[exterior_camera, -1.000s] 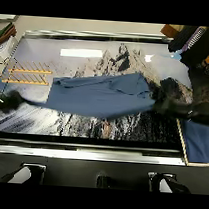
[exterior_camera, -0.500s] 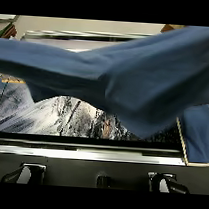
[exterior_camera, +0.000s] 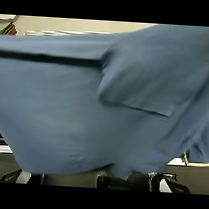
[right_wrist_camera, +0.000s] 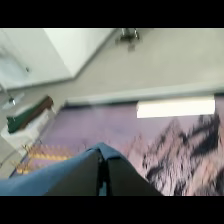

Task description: Fold the clothes and pants, and hang the long-sleeved shirts on hangers.

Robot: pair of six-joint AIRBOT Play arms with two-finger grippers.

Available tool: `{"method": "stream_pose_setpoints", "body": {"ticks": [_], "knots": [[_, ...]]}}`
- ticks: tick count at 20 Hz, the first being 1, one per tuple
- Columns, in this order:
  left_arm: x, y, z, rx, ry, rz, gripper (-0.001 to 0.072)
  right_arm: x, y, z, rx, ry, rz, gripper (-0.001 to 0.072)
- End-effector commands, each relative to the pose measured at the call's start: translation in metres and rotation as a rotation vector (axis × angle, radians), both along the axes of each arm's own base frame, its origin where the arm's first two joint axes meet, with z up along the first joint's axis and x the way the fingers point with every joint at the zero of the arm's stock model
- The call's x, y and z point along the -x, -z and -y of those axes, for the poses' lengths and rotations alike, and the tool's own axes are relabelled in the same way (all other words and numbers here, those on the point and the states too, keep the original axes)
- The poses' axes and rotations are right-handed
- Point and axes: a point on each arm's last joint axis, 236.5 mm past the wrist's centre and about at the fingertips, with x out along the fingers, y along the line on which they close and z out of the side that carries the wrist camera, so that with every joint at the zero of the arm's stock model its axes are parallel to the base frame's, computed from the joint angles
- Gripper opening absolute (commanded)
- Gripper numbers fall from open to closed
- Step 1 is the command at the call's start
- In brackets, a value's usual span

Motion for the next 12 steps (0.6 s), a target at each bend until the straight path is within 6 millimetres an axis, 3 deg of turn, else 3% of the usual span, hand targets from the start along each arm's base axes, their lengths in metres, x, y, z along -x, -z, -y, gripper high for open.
{"method": "stream_pose_setpoints", "body": {"ticks": [1,4,6,9,12], "knots": [[-0.074,0.098,0.006,0.059,0.166,-0.230,0.0016,-0.084,0.102,0.024,-0.020,-0.056,-0.343,0.0032],[-0.141,0.213,0.014,0.113,0.258,-0.451,0.0016,-0.151,0.199,0.045,-0.088,-0.083,-0.591,0.0031],[-0.183,0.274,0.019,0.152,0.267,-0.528,0.0016,-0.189,0.259,0.058,-0.127,-0.078,-0.687,0.0032],[-0.236,0.344,0.022,0.179,0.224,-0.555,0.0016,-0.238,0.345,0.077,-0.196,-0.020,-0.776,0.0032],[-0.273,0.394,0.032,0.195,0.219,-0.586,0.0016,-0.275,0.411,0.091,-0.249,0.044,-0.811,0.0032]]}}
